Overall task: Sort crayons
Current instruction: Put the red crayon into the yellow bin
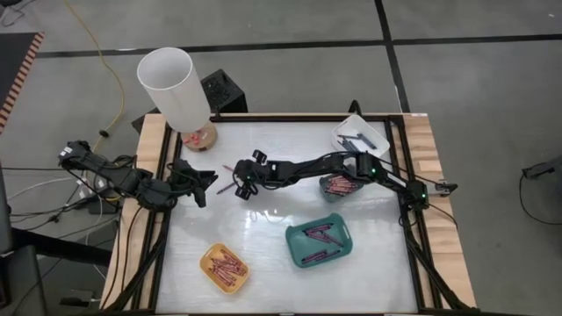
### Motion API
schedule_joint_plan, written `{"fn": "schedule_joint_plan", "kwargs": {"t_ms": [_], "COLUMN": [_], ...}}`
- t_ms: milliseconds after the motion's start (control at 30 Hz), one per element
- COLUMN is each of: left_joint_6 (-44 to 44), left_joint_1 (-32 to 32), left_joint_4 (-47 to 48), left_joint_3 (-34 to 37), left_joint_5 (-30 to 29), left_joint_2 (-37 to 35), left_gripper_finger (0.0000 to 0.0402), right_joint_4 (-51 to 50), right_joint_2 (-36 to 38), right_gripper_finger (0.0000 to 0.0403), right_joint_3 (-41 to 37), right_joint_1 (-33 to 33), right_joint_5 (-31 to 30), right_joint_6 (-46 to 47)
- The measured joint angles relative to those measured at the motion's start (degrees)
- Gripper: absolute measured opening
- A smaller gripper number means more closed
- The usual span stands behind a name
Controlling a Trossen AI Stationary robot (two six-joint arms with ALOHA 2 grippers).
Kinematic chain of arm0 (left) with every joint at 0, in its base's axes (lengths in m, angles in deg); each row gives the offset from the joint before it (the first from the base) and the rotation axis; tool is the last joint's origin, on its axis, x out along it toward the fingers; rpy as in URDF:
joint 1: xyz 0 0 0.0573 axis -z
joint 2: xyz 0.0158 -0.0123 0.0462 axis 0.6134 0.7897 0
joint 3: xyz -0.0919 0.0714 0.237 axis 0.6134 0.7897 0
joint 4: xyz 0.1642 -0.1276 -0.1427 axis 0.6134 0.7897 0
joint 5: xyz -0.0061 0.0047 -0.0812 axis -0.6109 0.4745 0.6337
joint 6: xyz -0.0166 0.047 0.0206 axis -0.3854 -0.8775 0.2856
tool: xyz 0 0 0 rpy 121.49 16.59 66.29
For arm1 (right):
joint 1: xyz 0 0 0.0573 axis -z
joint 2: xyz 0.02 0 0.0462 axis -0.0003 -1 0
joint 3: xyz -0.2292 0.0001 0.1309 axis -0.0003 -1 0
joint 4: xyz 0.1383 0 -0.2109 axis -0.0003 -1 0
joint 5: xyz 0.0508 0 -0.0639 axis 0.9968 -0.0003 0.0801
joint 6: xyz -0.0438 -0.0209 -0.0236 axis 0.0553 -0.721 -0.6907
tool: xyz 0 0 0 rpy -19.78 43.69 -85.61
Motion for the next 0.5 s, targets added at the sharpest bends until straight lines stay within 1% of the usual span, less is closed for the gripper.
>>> {"fn": "schedule_joint_plan", "kwargs": {"t_ms": [200, 267, 433, 500], "left_joint_6": [0.1, 0.3, 1.9, 2.3], "left_joint_1": [0.0, 0.0, 0.0, 0.0], "left_joint_4": [0.5, 0.5, 0.5, 0.5], "left_joint_3": [0.0, 0.0, 0.0, 0.0], "left_joint_5": [-0.2, -0.2, -0.2, -0.2], "left_joint_2": [0.0, 0.0, 0.0, 0.0], "left_gripper_finger": [0.0085, 0.0085, 0.0085, 0.0085], "right_joint_4": [-1.3, 0.0, -0.1, -1.1], "right_joint_2": [3.3, 3.8, 5.5, 6.2], "right_gripper_finger": [0.0001, 0.0001, 0.0000, 0.0000], "right_joint_3": [0.1, 0.1, 0.2, 0.2], "right_joint_1": [-1.5, -2.5, -5.8, -7.4], "right_joint_5": [-0.3, -0.4, -0.4, 0.4], "right_joint_6": [-1.9, -2.6, -4.6, -6.0]}}
